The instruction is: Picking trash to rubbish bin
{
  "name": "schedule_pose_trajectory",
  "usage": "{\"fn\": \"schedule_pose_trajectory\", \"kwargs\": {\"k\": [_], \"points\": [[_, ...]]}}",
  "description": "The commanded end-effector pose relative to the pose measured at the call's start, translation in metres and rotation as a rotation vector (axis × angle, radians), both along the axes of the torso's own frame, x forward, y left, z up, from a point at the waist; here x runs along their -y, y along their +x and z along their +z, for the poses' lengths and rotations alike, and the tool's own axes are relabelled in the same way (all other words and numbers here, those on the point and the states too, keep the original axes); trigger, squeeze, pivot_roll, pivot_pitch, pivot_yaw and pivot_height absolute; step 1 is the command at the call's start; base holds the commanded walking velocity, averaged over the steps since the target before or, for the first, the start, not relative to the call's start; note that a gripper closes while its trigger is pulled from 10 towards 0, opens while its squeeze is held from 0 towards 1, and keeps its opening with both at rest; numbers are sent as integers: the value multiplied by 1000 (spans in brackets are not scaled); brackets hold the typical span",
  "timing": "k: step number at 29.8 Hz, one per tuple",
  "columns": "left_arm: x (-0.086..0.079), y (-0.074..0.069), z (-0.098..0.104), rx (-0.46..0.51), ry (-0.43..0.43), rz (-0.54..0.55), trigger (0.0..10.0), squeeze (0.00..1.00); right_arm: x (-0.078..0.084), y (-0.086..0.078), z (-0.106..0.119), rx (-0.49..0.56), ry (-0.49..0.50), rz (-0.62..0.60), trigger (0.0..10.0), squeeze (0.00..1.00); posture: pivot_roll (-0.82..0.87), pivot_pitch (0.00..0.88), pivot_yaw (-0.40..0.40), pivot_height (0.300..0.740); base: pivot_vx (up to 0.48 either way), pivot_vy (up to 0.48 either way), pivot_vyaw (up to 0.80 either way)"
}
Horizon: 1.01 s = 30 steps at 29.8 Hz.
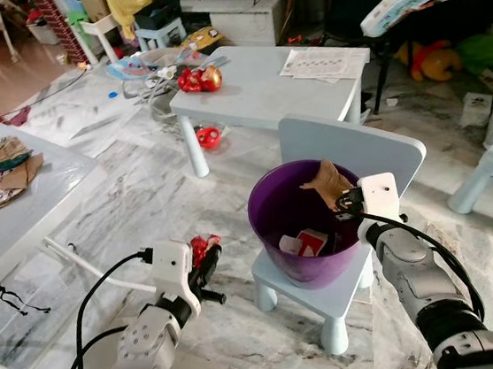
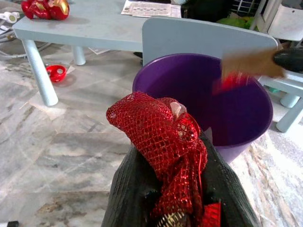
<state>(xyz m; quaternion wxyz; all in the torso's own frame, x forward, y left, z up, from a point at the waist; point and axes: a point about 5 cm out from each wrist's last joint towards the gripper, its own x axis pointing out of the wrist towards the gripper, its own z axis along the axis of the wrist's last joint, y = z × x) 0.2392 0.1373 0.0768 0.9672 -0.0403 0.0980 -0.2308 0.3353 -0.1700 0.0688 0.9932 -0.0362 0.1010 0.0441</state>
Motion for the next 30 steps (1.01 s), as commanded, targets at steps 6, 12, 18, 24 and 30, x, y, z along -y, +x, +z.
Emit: {"fn": "schedule_pose_trajectory", "kwargs": {"k": [6, 12, 18, 24, 30], "points": [[-3, -16, 4, -33, 15, -16, 10000, 0, -9, 7, 3, 52, 7, 54, 10000, 1000, 70, 157, 143, 740, 0, 0, 0], [-3, -16, 12, -35, 16, -42, 10000, 0, -8, 13, 13, 109, 3, 54, 10000, 1000, 69, 166, 142, 740, 0, 0, 0], [3, 3, 20, 29, 52, -21, 10000, 0, -8, 6, 14, 157, 3, 21, 10000, 1000, 42, 160, 138, 740, 0, 0, 0], [16, 27, 23, 50, 12, -78, 10000, 0, -15, -20, 17, 223, 22, 14, 10000, 1000, -31, 150, 139, 740, 0, 0, 0], [56, 61, 21, 72, -1, -226, 10000, 0, -34, -72, 28, 149, 103, 144, 10000, 1000, -157, 141, 170, 740, 0, 0, 0]]}}
